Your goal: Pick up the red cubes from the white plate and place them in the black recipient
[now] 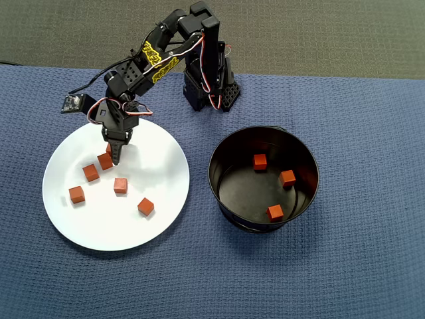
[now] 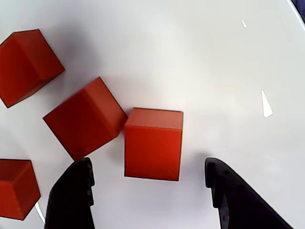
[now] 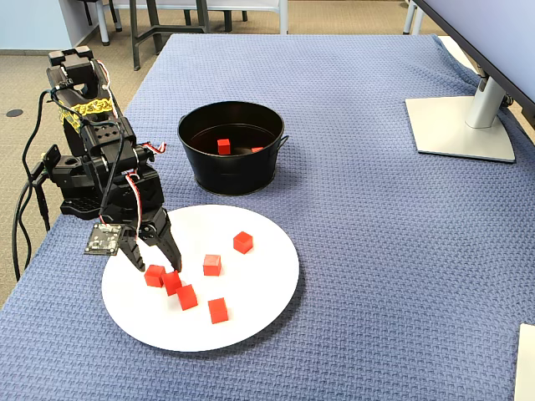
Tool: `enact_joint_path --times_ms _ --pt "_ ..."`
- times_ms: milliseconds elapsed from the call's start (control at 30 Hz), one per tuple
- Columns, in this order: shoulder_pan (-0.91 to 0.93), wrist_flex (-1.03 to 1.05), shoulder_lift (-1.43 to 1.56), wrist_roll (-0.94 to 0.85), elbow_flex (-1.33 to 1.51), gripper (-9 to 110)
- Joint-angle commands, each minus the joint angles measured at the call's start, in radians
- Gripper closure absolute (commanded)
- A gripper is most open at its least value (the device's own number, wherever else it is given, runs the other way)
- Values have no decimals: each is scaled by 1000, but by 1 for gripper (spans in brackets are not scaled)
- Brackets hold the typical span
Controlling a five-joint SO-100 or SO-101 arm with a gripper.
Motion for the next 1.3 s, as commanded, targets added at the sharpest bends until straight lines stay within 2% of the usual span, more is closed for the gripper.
enact_joint_path --times_ms 0,367,933,1033,1133,1267 --pt "18 -9 -3 -18 -74 81" --pt "17 -20 -5 -17 -74 89" --pt "23 -43 -20 -35 -97 87" --pt "23 -48 -20 -37 -95 90" --pt "23 -49 -20 -34 -95 100" --pt "20 -49 -6 -34 -87 101"
